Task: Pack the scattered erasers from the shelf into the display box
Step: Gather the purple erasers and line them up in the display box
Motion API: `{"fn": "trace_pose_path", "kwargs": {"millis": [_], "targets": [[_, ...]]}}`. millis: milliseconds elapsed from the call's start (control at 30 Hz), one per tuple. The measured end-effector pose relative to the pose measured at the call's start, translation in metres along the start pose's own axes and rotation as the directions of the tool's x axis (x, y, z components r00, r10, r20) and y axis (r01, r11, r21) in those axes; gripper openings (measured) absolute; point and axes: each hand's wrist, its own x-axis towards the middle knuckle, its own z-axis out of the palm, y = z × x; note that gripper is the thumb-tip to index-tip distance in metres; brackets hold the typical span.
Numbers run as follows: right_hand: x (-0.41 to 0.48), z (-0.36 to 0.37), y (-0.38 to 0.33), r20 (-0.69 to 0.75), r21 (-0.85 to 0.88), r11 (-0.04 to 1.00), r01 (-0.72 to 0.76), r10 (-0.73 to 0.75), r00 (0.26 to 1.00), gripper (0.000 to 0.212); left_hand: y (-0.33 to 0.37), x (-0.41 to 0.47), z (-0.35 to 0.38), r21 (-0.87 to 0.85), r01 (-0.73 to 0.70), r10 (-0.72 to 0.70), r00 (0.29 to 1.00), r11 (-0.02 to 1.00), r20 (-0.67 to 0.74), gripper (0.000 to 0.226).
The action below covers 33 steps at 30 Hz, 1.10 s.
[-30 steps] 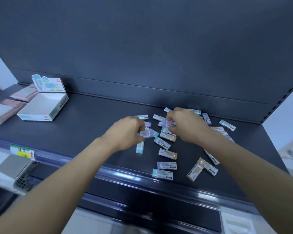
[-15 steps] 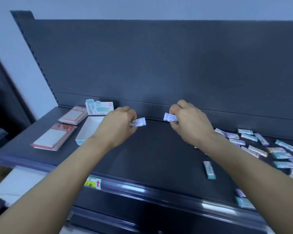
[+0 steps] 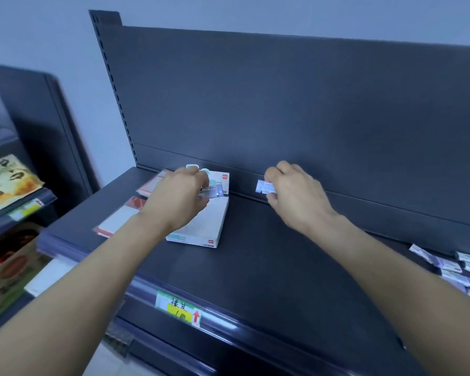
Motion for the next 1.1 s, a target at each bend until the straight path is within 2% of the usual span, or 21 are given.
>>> {"fn": "trace_pose_path", "kwargs": {"millis": [267, 500, 767, 967, 1100], "targets": [[0.040, 0.031, -0.034, 0.067, 0.048, 0.999, 0.021, -0.024, 0.997, 0.024, -0.055, 0.014, 0.027, -0.005, 0.076, -0.075, 0.993, 0.997, 0.093, 0.025], [0.074, 0.067, -0.062, 0.158, 0.047, 0.995, -0.092, 0.084, 0.984, 0.026, -0.096, 0.045, 0.071, 0.003, -0.053, 0.051, 0.965, 0.999, 0.257, 0.022], [0.102, 0.105, -0.089, 0.289, 0.060, 0.967, -0.248, 0.221, 0.932, 0.023, -0.118, 0.072, 0.108, -0.022, -0.229, 0.223, 0.915, 0.973, 0.337, 0.028], [0.114, 0.130, -0.098, 0.323, 0.104, 0.947, -0.304, 0.257, 0.911, 0.020, -0.126, 0.074, 0.121, -0.075, -0.245, 0.256, 0.895, 0.967, 0.367, 0.022], [0.116, 0.137, -0.098, 0.332, 0.034, 0.948, -0.315, 0.287, 0.899, 0.025, -0.127, 0.075, 0.124, -0.055, -0.243, 0.246, 0.894, 0.968, 0.375, 0.020]]}}
